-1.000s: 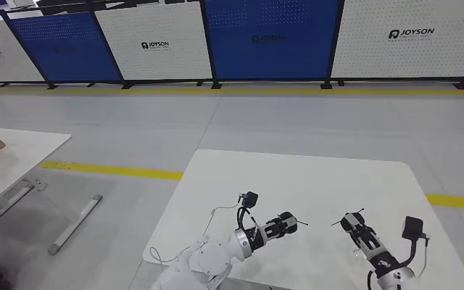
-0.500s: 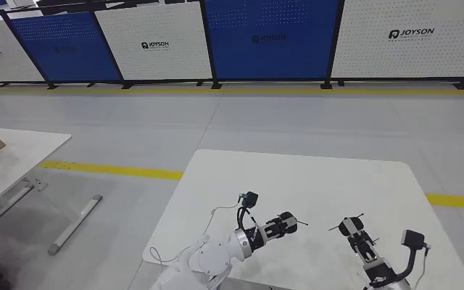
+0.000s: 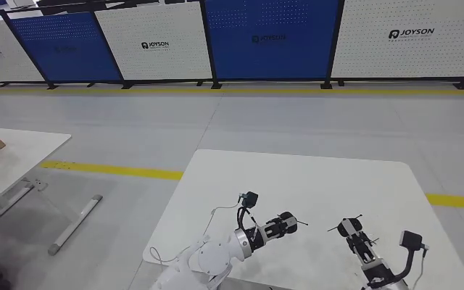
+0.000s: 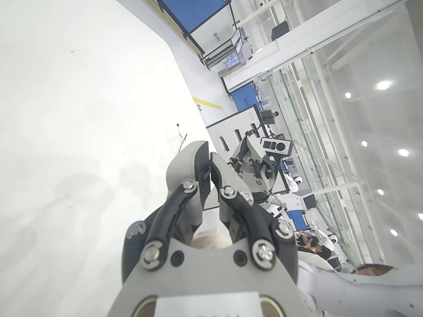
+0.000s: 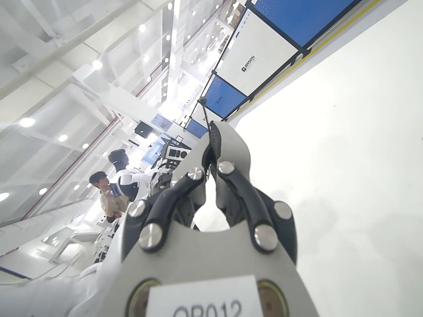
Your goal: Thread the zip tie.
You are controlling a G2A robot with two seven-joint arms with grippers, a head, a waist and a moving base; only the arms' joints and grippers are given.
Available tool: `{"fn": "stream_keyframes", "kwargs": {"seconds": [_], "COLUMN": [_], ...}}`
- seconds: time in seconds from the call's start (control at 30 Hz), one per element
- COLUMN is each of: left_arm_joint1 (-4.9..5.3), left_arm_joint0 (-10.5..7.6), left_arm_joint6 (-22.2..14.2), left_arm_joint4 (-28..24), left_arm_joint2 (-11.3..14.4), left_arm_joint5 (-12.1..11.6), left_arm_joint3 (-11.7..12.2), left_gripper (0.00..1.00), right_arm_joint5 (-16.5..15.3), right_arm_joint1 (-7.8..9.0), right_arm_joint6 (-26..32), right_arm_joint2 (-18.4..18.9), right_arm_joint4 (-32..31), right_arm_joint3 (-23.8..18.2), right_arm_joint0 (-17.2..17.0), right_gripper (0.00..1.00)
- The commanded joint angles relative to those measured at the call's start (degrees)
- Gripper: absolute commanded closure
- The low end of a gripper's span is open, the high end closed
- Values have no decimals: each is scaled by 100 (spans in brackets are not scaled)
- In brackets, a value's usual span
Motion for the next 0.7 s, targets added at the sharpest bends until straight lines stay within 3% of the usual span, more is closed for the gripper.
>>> {"fn": "stream_keyframes", "kwargs": {"seconds": [0.0,0.13,0.3,0.67], "left_arm_joint1": [0,0,0,-19], "left_arm_joint0": [0,0,0,-13], "left_arm_joint6": [0,0,0,171], "left_arm_joint4": [0,0,0,-21], "left_arm_joint2": [0,0,0,53], "left_arm_joint5": [0,0,0,-12], "left_arm_joint3": [0,0,0,-48], "left_gripper": [100,100,100,100], "right_arm_joint5": [0,0,0,0], "right_arm_joint1": [0,-34,-101,-102], "right_arm_joint6": [0,-428,-1237,-1249], "right_arm_joint2": [0,-64,-455,-476], "right_arm_joint4": [0,-223,-944,-958], "right_arm_joint3": [0,70,252,261], "right_arm_joint0": [0,42,138,144], "right_gripper": [100,100,100,100]}}
